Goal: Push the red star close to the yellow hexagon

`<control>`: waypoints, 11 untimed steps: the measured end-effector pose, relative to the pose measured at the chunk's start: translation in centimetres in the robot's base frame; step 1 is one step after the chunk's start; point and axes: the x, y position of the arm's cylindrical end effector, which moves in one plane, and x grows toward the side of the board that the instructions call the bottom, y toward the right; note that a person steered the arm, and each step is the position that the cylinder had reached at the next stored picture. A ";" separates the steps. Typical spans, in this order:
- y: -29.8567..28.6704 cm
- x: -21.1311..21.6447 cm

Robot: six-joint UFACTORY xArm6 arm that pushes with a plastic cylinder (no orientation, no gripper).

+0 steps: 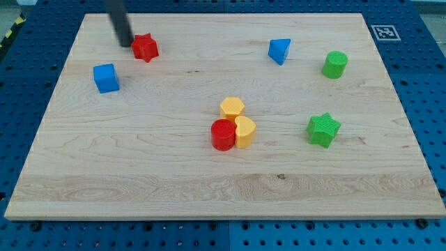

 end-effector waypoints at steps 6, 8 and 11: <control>7.3 3.9; 8.7 9.7; 12.2 9.4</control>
